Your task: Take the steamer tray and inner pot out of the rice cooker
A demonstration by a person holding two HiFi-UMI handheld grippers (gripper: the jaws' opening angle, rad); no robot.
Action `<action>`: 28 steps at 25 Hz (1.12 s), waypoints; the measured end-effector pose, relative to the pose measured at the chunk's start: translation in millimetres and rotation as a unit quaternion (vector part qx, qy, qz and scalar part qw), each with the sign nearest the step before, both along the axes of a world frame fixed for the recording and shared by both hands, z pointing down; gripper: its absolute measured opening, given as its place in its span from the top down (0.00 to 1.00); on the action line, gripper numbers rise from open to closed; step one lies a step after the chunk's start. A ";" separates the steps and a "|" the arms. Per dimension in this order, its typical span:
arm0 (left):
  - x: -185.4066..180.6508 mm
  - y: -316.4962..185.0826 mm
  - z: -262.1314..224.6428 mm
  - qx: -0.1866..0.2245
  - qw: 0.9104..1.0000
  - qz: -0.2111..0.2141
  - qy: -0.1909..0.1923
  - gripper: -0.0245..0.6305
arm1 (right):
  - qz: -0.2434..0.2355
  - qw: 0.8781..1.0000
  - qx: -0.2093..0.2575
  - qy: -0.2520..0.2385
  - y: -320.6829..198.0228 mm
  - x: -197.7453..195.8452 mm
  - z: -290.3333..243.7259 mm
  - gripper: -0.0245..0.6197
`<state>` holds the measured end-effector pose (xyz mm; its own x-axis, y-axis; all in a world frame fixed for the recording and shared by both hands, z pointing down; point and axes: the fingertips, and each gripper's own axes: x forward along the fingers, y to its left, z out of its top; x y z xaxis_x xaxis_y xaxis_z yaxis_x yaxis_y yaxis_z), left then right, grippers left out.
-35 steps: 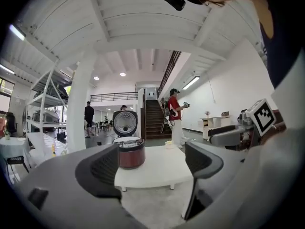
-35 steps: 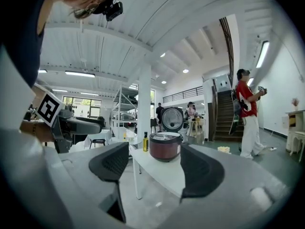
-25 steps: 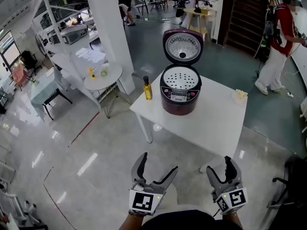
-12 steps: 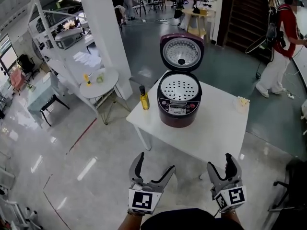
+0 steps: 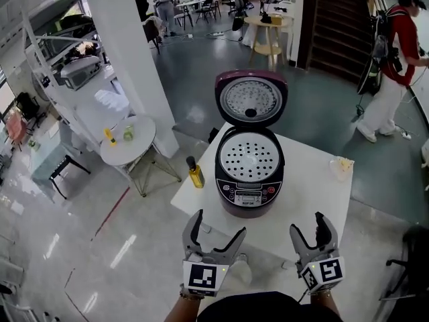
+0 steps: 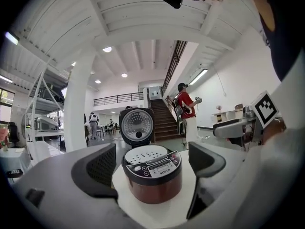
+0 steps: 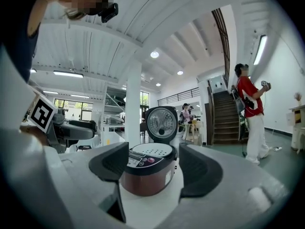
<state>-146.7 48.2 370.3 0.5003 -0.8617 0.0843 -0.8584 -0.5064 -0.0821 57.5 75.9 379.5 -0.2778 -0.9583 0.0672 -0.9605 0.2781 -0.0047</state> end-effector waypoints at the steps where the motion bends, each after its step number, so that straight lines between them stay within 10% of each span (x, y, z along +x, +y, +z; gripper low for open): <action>1: 0.3 -13.3 0.8 -0.002 1.000 0.002 -0.001 0.25 | 0.002 1.000 0.000 0.002 -13.1 0.1 -0.4 0.46; 15: -14.8 -176.3 4.2 -0.041 0.999 0.011 -0.005 0.25 | 0.037 0.998 -0.050 0.020 -156.5 -3.4 9.6 0.46; 28: -2.3 -268.8 63.9 -0.140 0.984 0.041 -0.104 0.25 | 0.012 0.986 -0.145 0.077 -254.0 2.4 48.0 0.46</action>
<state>-149.0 -220.6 434.2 0.5148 -0.7475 0.4198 -0.7927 -0.6015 -0.0992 59.9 -178.0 427.5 -0.2203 -0.8986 0.3795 -0.9624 0.2636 0.0654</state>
